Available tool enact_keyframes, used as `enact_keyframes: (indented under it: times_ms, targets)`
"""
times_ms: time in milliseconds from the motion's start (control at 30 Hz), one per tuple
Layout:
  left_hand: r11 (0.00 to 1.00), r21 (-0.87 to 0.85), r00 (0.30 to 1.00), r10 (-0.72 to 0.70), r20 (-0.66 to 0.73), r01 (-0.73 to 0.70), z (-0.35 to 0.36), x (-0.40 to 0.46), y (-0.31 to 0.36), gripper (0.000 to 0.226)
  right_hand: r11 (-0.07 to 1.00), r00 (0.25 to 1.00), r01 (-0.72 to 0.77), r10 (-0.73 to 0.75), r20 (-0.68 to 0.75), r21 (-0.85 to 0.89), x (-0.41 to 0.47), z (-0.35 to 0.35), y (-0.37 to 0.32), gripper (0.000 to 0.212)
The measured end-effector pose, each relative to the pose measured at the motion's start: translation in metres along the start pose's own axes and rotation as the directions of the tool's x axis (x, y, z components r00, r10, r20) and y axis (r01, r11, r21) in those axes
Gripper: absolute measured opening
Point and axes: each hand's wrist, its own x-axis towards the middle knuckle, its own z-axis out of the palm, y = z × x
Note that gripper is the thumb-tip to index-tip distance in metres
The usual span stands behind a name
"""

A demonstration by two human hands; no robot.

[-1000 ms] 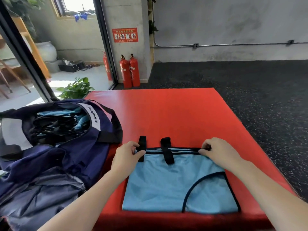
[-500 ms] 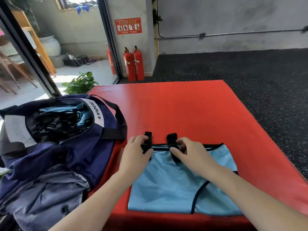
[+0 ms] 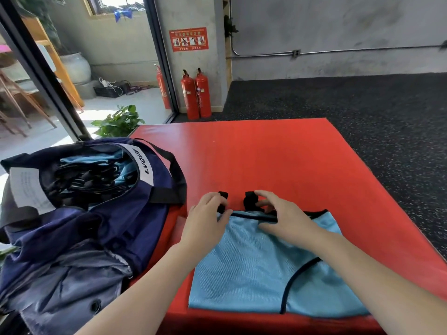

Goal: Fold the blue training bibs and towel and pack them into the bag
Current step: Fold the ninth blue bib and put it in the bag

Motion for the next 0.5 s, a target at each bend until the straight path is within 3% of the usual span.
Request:
enact_keyframes:
  times_ms: [167, 300, 500]
  targets:
    - [0.983, 0.178, 0.999, 0.029, 0.017, -0.032, 0.000, 0.009, -0.010, 0.016, 0.984, 0.991, 0.015, -0.038, -0.128, -0.180, 0.003, -0.008, 0.012, 0.048]
    - [0.988, 0.157, 1.000, 0.009, 0.025, -0.013, -0.004, 0.015, -0.016, 0.015, 0.993, 0.997, -0.027, 0.019, -0.069, -0.116, 0.001, -0.022, 0.020, 0.038]
    - [0.983, 0.180, 0.999, -0.040, -0.010, 0.041, -0.004, 0.015, -0.006, 0.012, 0.978, 0.998, -0.045, 0.033, -0.061, -0.203, -0.006, -0.040, 0.030, 0.013]
